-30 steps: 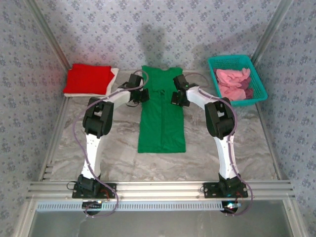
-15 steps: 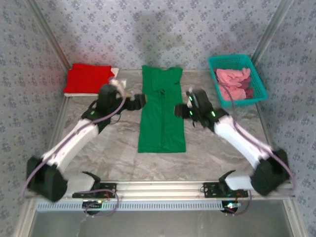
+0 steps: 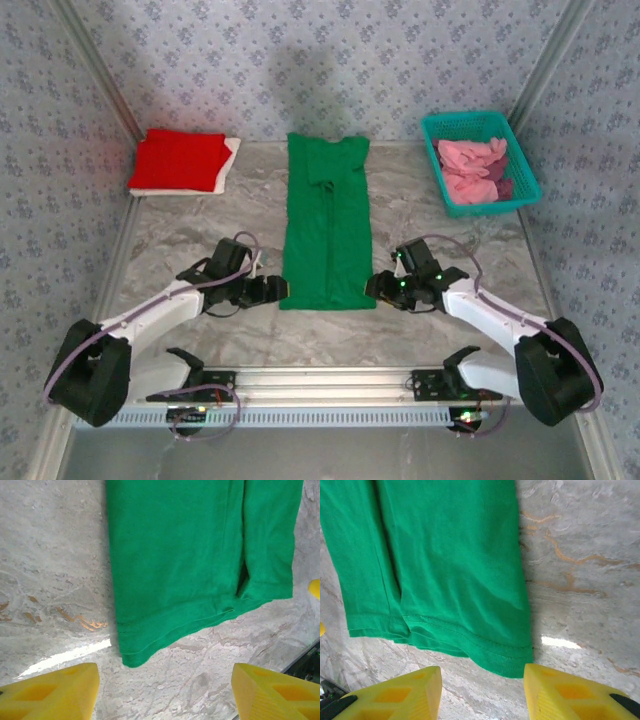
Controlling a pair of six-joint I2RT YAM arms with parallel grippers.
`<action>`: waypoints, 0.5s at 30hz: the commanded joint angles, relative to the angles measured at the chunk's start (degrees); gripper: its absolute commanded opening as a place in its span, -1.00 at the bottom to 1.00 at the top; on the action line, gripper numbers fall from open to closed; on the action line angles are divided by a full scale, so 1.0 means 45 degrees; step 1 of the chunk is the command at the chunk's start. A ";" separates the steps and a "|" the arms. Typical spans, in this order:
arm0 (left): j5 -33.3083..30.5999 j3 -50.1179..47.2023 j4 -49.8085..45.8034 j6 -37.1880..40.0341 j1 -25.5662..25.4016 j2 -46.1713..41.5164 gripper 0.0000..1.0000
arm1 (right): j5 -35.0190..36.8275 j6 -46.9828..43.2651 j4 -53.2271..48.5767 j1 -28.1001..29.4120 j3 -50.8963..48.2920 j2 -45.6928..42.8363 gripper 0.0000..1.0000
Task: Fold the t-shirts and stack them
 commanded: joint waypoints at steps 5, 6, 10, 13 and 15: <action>0.0375 -0.0180 0.0417 -0.0164 -0.0075 0.0780 0.25 | -0.0387 0.0460 0.1059 -0.0135 -0.0481 0.0731 -0.05; 0.0405 -0.0201 0.0581 -0.0232 -0.0078 0.0906 0.22 | -0.0389 0.0460 0.1079 -0.0171 -0.0513 0.0786 -0.06; 0.0434 -0.0152 0.0873 -0.0260 -0.0139 0.1320 0.19 | -0.0322 0.0567 0.1255 -0.0184 -0.0730 0.0868 -0.07; 0.0528 -0.0112 0.1208 -0.0303 -0.0221 0.1568 0.10 | -0.0298 0.0582 0.1469 -0.0238 -0.0915 0.0935 -0.07; 0.0534 -0.0065 0.1351 -0.0382 -0.0283 0.1749 0.10 | -0.0272 0.0578 0.1535 -0.0276 -0.0959 0.1035 -0.07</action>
